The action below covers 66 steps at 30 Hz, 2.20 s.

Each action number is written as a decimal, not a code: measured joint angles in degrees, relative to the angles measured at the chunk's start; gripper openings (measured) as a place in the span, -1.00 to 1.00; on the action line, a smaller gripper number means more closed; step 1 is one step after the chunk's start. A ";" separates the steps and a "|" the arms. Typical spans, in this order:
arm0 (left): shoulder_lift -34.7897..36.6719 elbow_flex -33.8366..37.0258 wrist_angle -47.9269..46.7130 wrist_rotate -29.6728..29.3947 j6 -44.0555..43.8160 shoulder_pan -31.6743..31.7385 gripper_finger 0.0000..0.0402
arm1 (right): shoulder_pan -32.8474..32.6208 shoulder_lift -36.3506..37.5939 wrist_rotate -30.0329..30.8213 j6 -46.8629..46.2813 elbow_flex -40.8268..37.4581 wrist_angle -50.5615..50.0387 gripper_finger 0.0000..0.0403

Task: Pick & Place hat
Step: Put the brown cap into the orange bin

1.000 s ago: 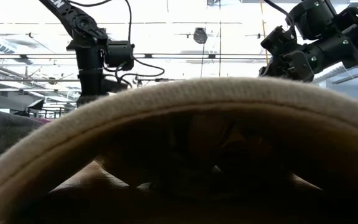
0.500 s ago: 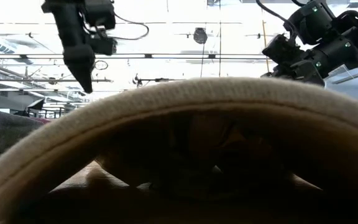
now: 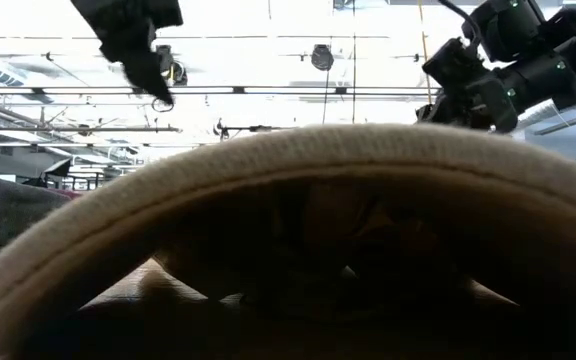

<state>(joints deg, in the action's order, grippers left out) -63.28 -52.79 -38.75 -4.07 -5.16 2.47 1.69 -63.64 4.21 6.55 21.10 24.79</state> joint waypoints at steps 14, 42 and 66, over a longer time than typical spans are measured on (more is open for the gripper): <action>-17.20 5.21 37.45 15.17 6.71 -5.21 0.18 | -0.05 0.00 0.15 -9.16 0.00 1.59 -0.62; -29.57 4.34 50.82 17.12 10.27 -7.10 0.18 | 4.02 -0.04 7.96 -16.18 0.00 0.17 -0.62; -29.47 4.32 63.37 -5.37 -4.61 -17.60 0.18 | -4.10 -0.02 -1.36 -22.70 -0.04 -2.95 -0.62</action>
<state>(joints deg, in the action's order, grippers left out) -92.75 -48.47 24.62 -9.43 -9.76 -15.14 -2.41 -63.66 2.85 -16.15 21.06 21.84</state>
